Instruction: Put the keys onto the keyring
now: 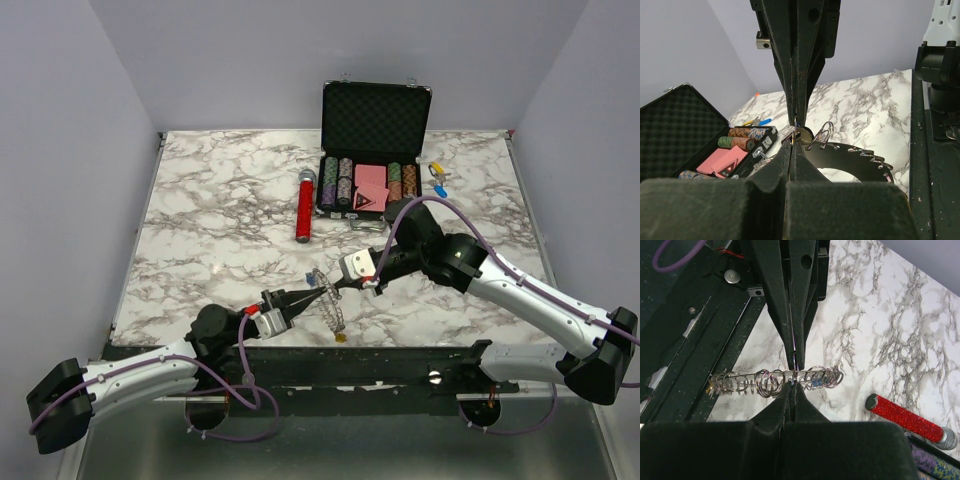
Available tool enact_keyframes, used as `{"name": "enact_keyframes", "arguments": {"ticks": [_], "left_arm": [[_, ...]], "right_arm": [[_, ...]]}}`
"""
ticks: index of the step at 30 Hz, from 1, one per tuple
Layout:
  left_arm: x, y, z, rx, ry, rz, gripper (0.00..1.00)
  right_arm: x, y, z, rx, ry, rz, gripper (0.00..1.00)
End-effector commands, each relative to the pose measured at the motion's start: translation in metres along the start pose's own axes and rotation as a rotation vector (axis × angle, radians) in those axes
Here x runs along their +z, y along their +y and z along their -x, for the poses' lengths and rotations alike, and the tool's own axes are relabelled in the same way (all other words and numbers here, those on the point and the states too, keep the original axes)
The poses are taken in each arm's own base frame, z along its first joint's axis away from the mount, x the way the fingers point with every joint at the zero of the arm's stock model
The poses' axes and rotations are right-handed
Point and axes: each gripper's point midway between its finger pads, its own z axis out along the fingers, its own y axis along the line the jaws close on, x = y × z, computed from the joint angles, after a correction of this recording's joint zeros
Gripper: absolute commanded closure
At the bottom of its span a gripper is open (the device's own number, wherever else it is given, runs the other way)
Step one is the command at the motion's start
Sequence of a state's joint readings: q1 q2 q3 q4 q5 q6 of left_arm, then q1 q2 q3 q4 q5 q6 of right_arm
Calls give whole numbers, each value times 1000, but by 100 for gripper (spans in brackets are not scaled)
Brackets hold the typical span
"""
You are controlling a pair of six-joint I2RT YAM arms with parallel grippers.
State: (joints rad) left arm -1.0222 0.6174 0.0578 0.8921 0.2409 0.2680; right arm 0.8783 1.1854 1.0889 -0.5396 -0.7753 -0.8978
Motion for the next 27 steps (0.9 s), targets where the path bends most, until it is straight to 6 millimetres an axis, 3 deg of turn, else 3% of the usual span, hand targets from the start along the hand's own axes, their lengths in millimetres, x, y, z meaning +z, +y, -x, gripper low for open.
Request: {"name": "enact_keyframes", "arguments": {"ticks": [1, 18, 27], "left_arm": [[-5, -8, -3, -5, -20, -27, 100], [-2, -8, 4, -1, -43, -33, 100], [-5, -8, 5, -2, -48, -29, 100]], "right_arm": [[3, 1, 6, -13, -24, 8, 100], [6, 13, 2, -17, -21, 51, 100], [6, 6, -4, 5, 4, 16, 100]]}}
